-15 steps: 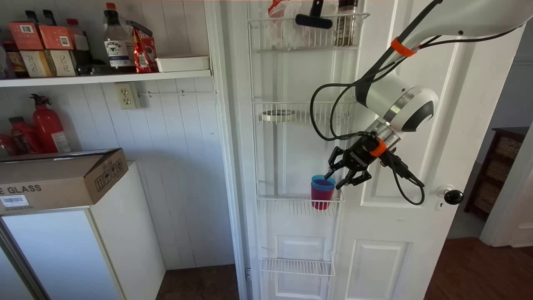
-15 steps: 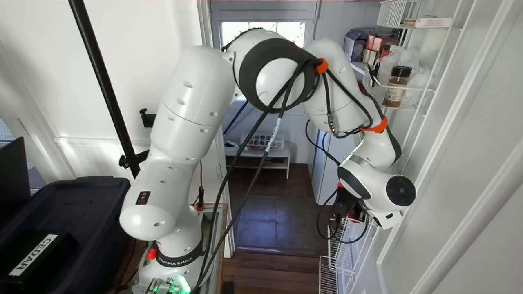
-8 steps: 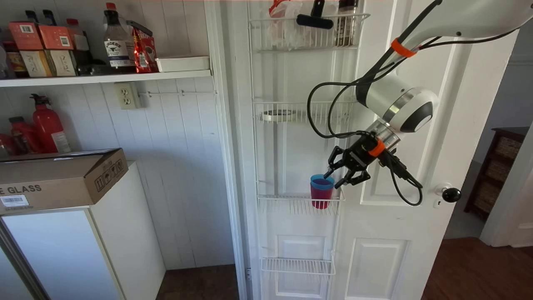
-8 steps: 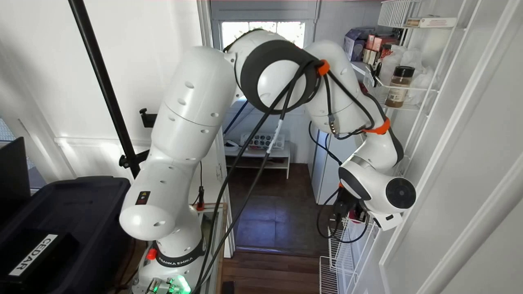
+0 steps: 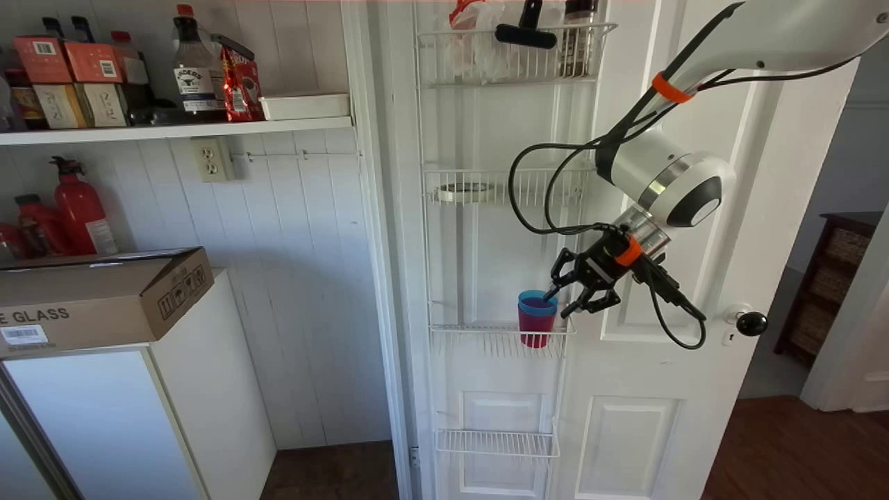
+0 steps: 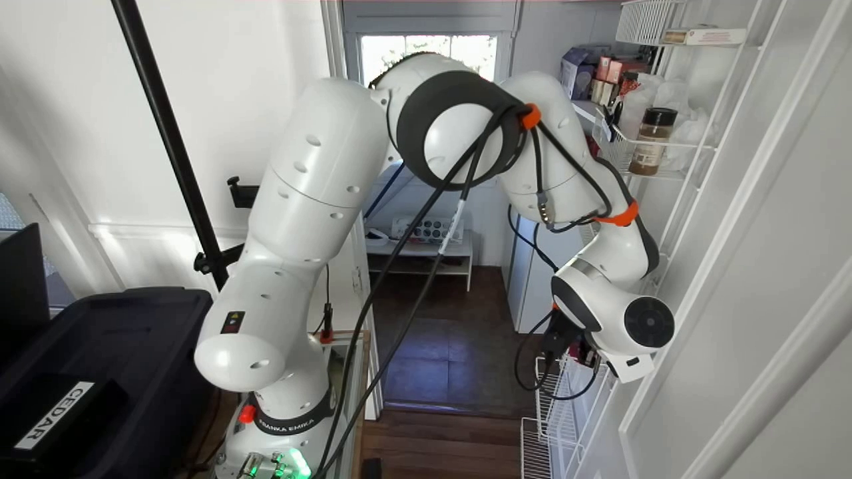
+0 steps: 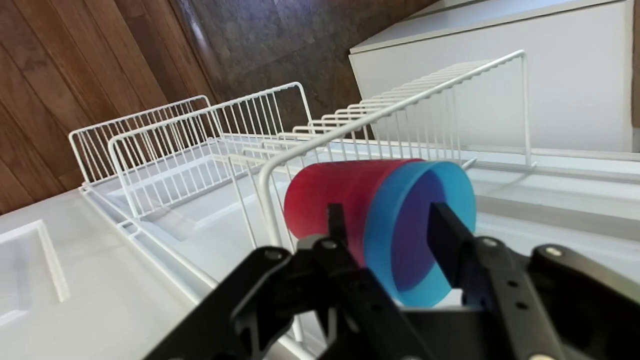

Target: Put the blue cup inside the pink cup then move the stacked cups to the second shelf

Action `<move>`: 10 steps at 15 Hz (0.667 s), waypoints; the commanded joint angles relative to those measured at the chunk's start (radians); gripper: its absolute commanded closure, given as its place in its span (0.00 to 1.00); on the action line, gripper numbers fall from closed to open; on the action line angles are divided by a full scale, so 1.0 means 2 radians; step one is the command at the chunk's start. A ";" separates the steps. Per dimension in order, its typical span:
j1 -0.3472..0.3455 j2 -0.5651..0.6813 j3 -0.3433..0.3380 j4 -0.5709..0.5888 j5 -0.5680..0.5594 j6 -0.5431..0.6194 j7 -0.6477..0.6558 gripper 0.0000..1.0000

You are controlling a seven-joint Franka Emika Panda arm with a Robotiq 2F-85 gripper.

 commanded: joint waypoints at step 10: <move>0.000 0.036 0.006 0.015 0.030 0.034 -0.015 1.00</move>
